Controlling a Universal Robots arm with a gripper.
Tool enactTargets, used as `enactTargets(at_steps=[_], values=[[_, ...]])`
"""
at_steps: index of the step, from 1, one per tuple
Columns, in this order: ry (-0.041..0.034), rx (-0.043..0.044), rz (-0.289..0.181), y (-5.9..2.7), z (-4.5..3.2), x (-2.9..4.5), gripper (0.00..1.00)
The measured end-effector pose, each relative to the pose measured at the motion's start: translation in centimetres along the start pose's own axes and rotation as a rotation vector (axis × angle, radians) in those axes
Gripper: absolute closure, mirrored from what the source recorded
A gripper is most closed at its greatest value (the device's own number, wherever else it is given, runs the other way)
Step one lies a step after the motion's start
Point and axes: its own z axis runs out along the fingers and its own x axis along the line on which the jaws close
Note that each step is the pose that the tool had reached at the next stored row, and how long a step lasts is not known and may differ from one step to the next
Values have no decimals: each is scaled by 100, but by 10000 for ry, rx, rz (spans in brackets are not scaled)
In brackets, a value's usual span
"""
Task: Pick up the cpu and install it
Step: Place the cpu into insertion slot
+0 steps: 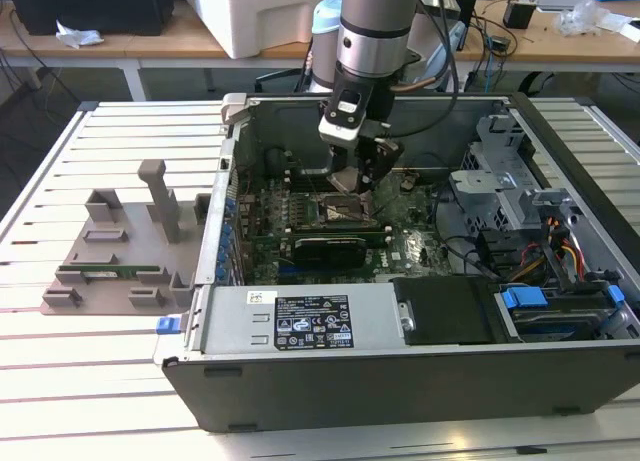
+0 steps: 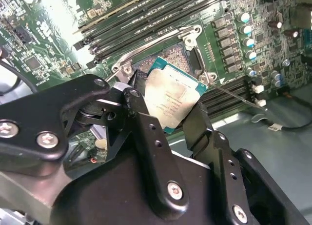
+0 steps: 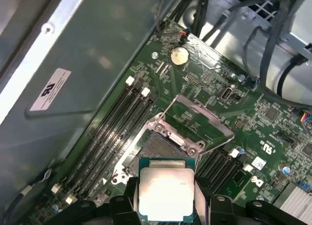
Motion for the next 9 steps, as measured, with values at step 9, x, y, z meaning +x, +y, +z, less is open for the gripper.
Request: enactTargets(at_steps=[9], values=[[24,-52,1313,0,1,0,46]])
